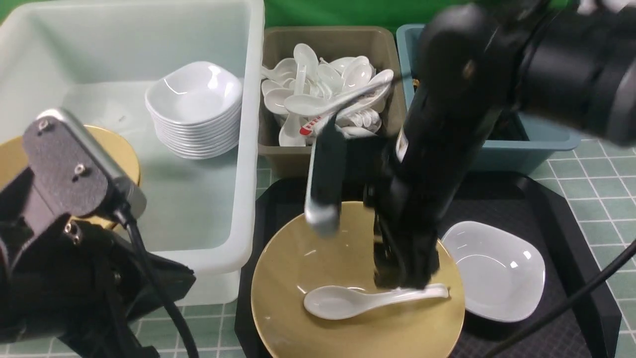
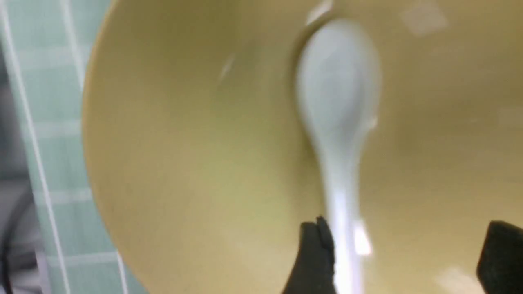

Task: On blue table put chopsticks spoon bowls plates into blue grey white boxes.
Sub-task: 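Reach down and grasp the white spoon resting in the bowl with the right gripper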

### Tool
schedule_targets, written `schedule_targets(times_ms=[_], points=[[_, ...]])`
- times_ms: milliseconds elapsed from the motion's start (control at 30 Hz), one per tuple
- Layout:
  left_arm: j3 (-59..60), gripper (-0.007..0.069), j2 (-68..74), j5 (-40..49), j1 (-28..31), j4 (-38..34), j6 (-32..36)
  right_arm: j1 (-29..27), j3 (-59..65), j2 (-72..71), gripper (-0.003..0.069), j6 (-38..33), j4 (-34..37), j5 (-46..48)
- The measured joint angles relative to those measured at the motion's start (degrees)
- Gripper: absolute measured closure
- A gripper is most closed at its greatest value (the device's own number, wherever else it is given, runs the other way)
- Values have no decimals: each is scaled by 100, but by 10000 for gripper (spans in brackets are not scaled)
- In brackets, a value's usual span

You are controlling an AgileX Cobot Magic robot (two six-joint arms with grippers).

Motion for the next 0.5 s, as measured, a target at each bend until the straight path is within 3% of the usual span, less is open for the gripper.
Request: schedule_targets(times_ms=[333,433,500], points=[[242,638,0,-495,0,-6,17,25,102,1134,138,-148,-228,-194],[243,638,0,-624,0,-10,17,36,102,1246,202,-120,-213,-172],[249,638,0,-986,0,-18,-55,44,70,1274,335,-85,-231,-172]])
